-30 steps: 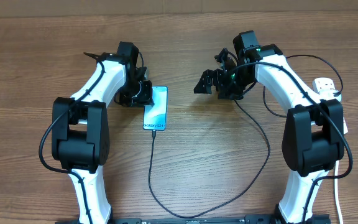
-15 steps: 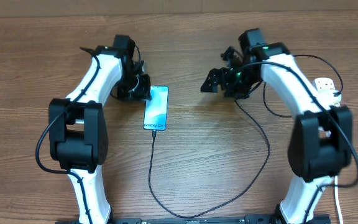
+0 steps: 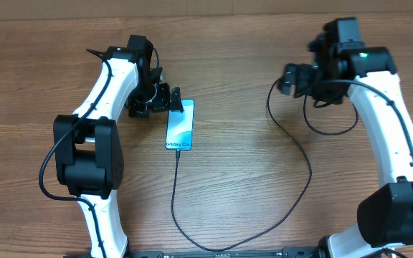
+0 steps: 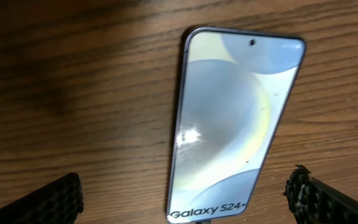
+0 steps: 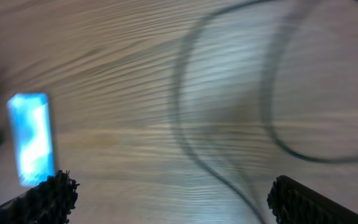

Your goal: Plug charger to phone and switch on socket

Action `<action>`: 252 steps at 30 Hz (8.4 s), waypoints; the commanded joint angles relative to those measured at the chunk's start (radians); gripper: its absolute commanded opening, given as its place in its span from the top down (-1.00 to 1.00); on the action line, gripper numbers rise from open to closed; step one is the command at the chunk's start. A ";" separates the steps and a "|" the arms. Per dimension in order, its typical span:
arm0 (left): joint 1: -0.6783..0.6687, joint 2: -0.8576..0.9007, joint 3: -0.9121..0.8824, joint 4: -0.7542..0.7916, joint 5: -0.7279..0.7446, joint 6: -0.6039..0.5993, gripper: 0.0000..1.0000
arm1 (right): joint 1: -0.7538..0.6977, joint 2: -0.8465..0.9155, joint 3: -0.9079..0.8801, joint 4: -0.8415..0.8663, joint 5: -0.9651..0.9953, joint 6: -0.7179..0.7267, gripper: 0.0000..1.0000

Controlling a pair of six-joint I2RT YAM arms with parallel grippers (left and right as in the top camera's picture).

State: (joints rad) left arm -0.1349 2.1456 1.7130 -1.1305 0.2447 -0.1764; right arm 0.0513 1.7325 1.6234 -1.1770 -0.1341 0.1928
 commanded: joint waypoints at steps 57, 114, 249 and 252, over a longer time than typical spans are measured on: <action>0.017 -0.019 0.018 0.032 -0.122 -0.179 -1.00 | -0.714 0.001 -0.446 0.493 0.295 0.270 -1.00; 0.017 -0.019 0.018 0.032 -0.122 -0.179 -1.00 | -0.714 0.083 -0.512 0.706 0.238 0.147 -1.00; 0.017 -0.019 0.018 0.032 -0.122 -0.179 -1.00 | -0.713 0.127 -0.579 0.748 0.060 0.037 -0.99; 0.017 -0.019 0.018 0.032 -0.122 -0.179 -1.00 | -0.713 0.127 -0.579 0.737 0.048 0.009 -0.95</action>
State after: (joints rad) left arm -0.1280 2.1456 1.7130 -1.0996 0.1368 -0.3420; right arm -0.6792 1.8553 1.0786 -0.4049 -0.0364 0.2615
